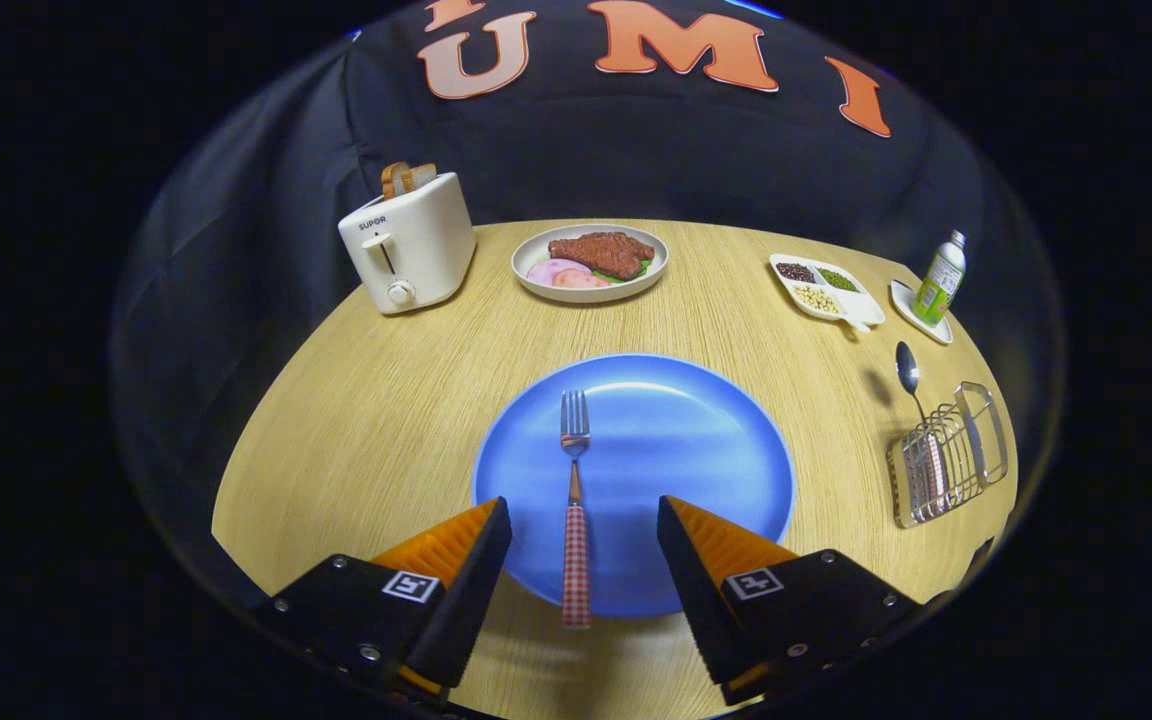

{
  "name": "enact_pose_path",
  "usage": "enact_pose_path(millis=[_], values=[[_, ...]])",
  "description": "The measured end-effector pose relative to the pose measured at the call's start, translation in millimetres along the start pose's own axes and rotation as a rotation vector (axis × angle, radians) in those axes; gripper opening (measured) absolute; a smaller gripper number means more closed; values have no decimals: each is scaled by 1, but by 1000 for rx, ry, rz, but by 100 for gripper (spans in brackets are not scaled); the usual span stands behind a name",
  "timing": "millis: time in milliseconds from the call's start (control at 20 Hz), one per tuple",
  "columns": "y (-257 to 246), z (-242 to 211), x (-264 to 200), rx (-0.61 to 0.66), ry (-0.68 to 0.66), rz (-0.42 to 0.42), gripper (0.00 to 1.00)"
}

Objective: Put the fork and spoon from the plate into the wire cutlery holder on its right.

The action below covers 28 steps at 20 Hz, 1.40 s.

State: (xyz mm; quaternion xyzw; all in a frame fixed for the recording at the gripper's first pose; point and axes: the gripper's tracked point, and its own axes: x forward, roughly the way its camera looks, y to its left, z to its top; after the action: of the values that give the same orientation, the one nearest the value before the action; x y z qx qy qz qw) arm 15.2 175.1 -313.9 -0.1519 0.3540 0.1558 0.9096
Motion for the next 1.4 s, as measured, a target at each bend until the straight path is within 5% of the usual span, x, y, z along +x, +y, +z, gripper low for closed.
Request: enact_pose_path(millis=[400,650,1050,1400], values=[[2,-18,19,3,50,-5,50],[5,-23,21,55,68,20,13],[-36,16,-23,71,33,33,9],[-121,33,-87,64,82,8,9]])
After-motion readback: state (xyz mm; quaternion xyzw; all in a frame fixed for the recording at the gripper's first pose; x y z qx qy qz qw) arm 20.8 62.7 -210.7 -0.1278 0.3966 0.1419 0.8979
